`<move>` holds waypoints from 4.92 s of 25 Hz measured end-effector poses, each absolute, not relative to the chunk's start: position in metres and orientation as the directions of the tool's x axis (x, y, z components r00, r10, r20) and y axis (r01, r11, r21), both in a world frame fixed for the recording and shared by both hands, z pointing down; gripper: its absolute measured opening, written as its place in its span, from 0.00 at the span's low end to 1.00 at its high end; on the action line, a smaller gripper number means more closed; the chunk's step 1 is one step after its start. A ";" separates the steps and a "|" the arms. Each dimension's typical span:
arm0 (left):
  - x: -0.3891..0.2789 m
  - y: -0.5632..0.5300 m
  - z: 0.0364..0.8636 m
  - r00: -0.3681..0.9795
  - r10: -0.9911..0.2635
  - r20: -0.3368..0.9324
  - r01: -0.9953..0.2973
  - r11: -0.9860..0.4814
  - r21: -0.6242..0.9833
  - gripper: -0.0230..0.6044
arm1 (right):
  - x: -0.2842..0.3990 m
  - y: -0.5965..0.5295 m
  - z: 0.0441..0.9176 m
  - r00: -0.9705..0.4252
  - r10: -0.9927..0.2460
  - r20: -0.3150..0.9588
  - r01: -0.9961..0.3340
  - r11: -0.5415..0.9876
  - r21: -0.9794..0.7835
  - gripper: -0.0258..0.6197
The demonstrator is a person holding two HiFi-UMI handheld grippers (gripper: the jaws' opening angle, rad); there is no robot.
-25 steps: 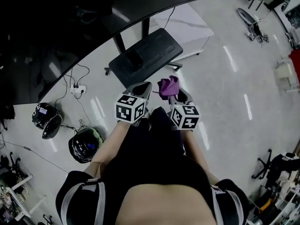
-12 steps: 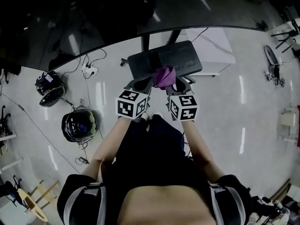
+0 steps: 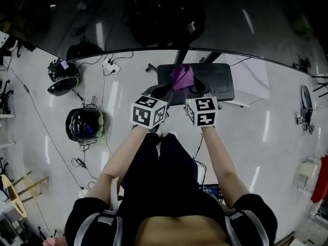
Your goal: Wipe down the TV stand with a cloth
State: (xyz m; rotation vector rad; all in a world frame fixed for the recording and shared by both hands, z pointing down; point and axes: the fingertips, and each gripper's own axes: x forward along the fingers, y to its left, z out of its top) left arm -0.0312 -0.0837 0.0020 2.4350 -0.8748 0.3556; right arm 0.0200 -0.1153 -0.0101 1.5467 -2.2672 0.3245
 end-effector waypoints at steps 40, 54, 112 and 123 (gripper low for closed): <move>-0.060 -0.239 0.062 0.660 -0.704 0.262 -0.745 -0.569 0.347 0.05 | -0.010 -0.269 -0.008 -0.222 -0.971 0.088 -0.139 0.121 0.983 0.19; -0.060 -0.231 0.121 0.652 -0.677 0.341 -0.755 -0.542 0.369 0.05 | -0.006 -0.283 0.070 -0.176 -0.952 0.250 -0.124 0.274 0.954 0.19; -0.020 -0.210 0.106 0.723 -0.597 0.348 -0.691 -0.631 0.353 0.05 | 0.053 -0.231 0.012 0.007 -0.983 0.185 -0.455 0.162 0.875 0.19; -0.005 -0.211 0.082 0.720 -0.616 0.319 -0.693 -0.647 0.318 0.05 | 0.062 -0.245 -0.037 -0.017 -1.000 0.022 -0.431 0.027 0.902 0.19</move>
